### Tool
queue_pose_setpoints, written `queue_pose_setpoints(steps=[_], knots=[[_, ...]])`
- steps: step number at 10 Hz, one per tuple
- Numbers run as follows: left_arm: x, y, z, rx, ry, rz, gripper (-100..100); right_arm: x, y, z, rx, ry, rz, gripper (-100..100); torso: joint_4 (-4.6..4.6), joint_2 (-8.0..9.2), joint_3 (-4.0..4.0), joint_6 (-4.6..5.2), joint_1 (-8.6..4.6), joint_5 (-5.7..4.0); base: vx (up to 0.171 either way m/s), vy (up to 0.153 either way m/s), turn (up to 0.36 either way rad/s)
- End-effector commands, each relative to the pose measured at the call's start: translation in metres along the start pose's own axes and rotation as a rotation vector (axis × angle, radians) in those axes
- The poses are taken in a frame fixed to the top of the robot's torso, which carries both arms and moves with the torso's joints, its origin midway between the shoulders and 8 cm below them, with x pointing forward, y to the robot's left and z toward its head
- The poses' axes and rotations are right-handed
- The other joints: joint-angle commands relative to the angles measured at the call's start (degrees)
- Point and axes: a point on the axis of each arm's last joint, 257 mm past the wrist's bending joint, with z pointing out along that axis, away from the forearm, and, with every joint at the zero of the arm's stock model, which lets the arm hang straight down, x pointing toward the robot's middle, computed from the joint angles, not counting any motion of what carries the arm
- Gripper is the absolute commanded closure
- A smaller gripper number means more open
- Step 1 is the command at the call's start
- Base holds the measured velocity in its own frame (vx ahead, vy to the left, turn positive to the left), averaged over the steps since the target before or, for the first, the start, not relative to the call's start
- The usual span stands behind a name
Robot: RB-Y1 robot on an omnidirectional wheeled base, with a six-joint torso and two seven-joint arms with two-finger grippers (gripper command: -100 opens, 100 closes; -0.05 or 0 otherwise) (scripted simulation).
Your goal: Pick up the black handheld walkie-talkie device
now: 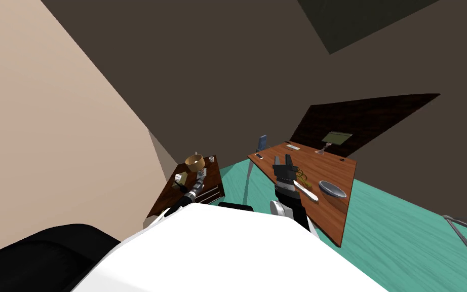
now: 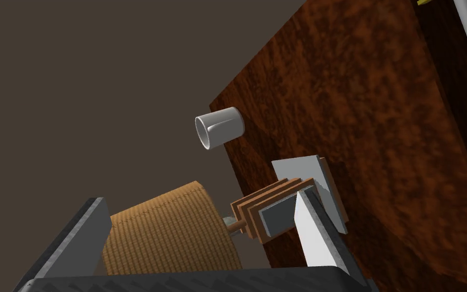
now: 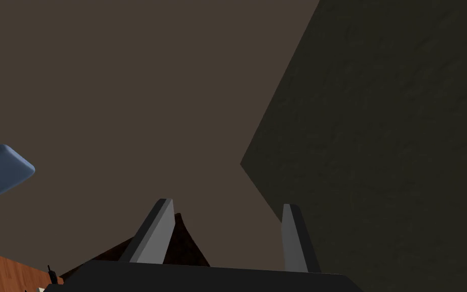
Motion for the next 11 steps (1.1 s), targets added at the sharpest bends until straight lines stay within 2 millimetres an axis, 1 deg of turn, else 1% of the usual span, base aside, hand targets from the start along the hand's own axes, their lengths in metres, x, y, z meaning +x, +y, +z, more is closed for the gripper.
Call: queue_pose_setpoints(steps=[1, 2, 3, 4, 5, 6, 7, 8, 9, 10, 11], knots=[[-0.012, 0.027, 0.000, -0.071, -0.008, 0.011, -100, 0.000, 0.000, 0.000, 0.000, 0.000, 0.000, 0, 0.00, 0.00, 0.00, 0.00, 0.00, 0.00, -0.014, 0.018, -0.132], [-0.023, 0.049, -0.004, -0.129, -0.016, 0.021, -100, 0.000, 0.000, 0.000, 0.000, 0.000, 0.000, 0, 0.00, -0.02, -0.01, 0.02, 0.00, 0.00, -0.016, 0.029, -0.222], [-0.025, 0.055, -0.005, -0.142, -0.020, 0.021, -100, 0.000, 0.000, 0.000, 0.000, 0.000, 0.000, 0, 0.00, -0.01, -0.01, 0.03, 0.04, 0.00, -0.011, 0.028, -0.110], [-0.036, 0.075, -0.009, -0.199, -0.029, 0.031, -100, 0.000, 0.000, 0.000, 0.000, 0.000, 0.000, 0, 0.00, -0.03, -0.01, 0.00, 0.02, 0.00, -0.005, 0.028, -0.156], [-0.037, 0.078, -0.010, -0.204, -0.031, 0.031, -100, 0.000, 0.000, 0.000, 0.000, 0.000, 0.000, 0, -0.01, -0.05, -0.02, 0.02, 0.03, 0.00, -0.005, 0.027, -0.069], [-0.050, 0.098, -0.016, -0.261, -0.041, 0.041, -100, 0.000, 0.000, 0.000, 0.000, 0.000, 0.000, 0, -0.01, -0.06, -0.03, -0.01, 0.02, 0.01, -0.003, 0.026, -0.139], [-0.051, 0.100, -0.016, -0.266, -0.043, 0.041, -100, 0.000, 0.000, 0.000, 0.000, 0.000, 0.000, 0, -0.01, -0.06, -0.03, 0.01, 0.02, 0.00, -0.004, 0.023, -0.085], [-0.063, 0.116, -0.022, -0.317, -0.053, 0.049, -100, 0.000, 0.000, 0.000, 0.000, 0.000, 0.000, 0, -0.01, -0.07, -0.04, -0.01, 0.00, 0.00, -0.009, 0.026, -0.133], [-0.065, 0.120, -0.024, -0.325, -0.056, 0.049, -100, 0.000, 0.000, 0.000, 0.000, 0.000, 0.000, 0, -0.01, -0.06, -0.03, 0.01, 0.03, 0.00, -0.011, 0.026, -0.072], [-0.078, 0.138, -0.031, -0.379, -0.068, 0.057, -100, 0.000, 0.000, 0.000, 0.000, 0.000, 0.000, 0, -0.01, -0.05, -0.03, -0.01, 0.02, 0.00, -0.011, 0.026, -0.133], [-0.079, 0.140, -0.032, -0.383, -0.069, 0.057, -100, 0.000, 0.000, 0.000, 0.000, 0.000, 0.000, 0, 0.00, -0.05, -0.02, 0.01, 0.02, 0.00, -0.008, 0.026, -0.075]])
